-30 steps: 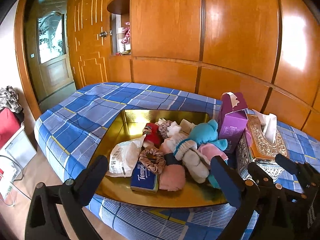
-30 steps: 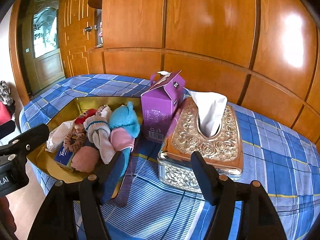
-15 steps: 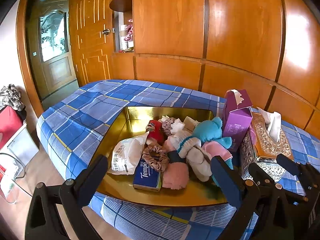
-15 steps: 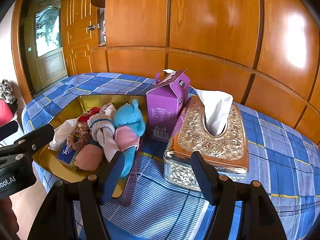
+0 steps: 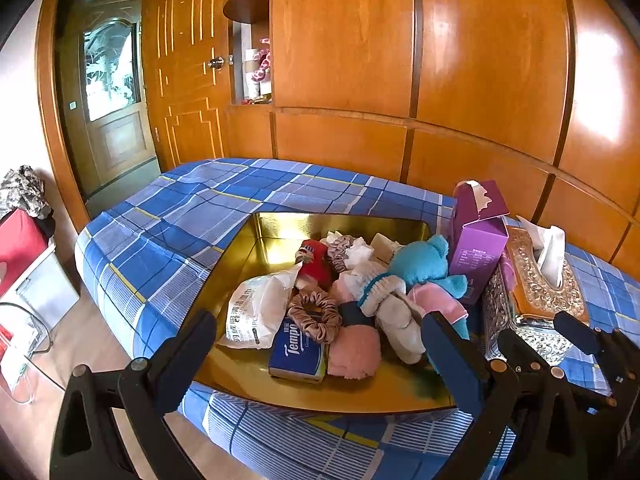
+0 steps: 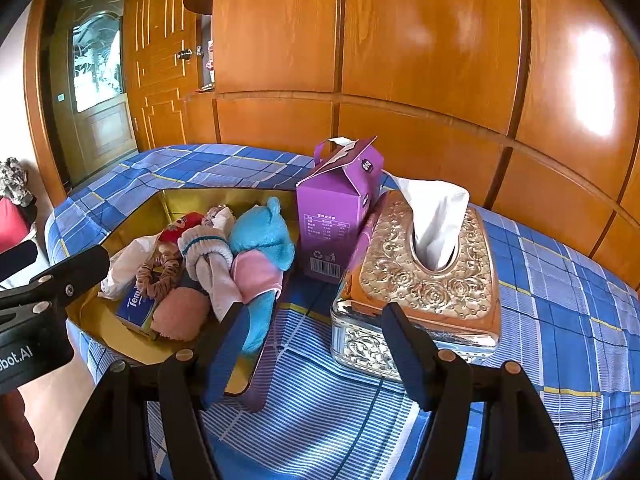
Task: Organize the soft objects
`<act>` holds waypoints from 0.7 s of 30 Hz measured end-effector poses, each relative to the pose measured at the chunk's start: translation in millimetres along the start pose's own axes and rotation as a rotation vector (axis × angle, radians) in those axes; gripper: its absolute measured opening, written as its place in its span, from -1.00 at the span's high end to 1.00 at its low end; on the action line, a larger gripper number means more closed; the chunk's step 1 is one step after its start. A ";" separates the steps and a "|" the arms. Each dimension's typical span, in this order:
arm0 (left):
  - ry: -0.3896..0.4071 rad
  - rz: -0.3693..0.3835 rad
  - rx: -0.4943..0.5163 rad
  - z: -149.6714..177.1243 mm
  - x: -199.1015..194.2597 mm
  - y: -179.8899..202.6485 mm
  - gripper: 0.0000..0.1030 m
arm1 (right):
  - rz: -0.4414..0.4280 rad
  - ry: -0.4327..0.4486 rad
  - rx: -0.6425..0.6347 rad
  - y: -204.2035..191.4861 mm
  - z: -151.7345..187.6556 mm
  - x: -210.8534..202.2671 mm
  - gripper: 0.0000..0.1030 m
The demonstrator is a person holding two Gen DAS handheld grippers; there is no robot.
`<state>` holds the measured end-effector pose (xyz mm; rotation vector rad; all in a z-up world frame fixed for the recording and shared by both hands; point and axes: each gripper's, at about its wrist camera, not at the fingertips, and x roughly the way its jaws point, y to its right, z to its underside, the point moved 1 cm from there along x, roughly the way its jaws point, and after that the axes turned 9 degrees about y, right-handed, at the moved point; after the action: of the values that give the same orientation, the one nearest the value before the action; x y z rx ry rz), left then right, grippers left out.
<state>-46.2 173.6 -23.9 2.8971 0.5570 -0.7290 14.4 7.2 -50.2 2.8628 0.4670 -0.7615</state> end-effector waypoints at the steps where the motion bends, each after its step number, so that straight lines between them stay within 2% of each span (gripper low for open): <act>1: -0.001 0.000 0.002 0.3 0.1 0.0 -0.99 | 0.000 0.000 -0.001 0.1 0.0 0.0 -0.35; 21: 0.003 -0.010 -0.007 -0.7 -1.2 -1.8 -0.99 | 0.004 -0.004 0.002 -1.2 1.4 0.5 -0.35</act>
<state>-47.5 174.9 -22.6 2.8916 0.5739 -0.7235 13.7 8.1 -51.8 2.8629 0.4607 -0.7670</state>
